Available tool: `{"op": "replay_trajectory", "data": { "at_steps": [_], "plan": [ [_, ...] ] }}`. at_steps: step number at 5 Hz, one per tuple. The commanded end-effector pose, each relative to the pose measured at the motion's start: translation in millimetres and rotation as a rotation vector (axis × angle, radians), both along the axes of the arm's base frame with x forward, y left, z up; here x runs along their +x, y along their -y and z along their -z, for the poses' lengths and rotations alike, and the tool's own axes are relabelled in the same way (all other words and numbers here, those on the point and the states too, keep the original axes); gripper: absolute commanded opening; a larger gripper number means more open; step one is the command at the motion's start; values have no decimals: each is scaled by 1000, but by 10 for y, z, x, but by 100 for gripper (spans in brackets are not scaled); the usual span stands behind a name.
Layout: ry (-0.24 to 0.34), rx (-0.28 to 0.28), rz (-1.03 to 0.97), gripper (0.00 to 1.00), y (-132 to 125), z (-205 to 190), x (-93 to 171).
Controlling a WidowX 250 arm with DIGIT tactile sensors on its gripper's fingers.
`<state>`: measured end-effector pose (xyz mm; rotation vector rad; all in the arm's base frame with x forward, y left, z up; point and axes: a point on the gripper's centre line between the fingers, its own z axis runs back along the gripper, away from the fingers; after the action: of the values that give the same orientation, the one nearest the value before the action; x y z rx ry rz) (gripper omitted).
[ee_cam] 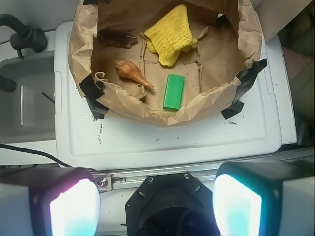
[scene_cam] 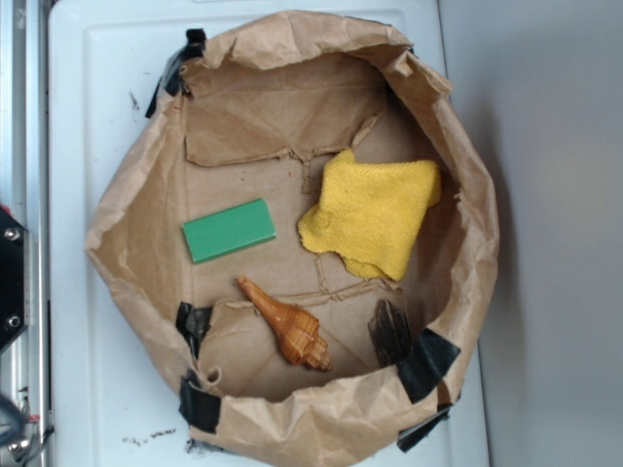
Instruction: Grab the shell.
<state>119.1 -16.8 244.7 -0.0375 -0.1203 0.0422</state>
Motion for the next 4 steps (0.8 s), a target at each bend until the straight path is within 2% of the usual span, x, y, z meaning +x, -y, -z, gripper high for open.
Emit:
{"op": "replay_trajectory", "data": {
  "at_steps": [1,2,3,4],
  "plan": [
    [0,0,0,100,0,0,0],
    [30,-52,-24,100,-4,63,337],
    [9,-32,-25,100,30,78,837],
    [4,-42,-14,100,15,169,1182]
  ]
}}
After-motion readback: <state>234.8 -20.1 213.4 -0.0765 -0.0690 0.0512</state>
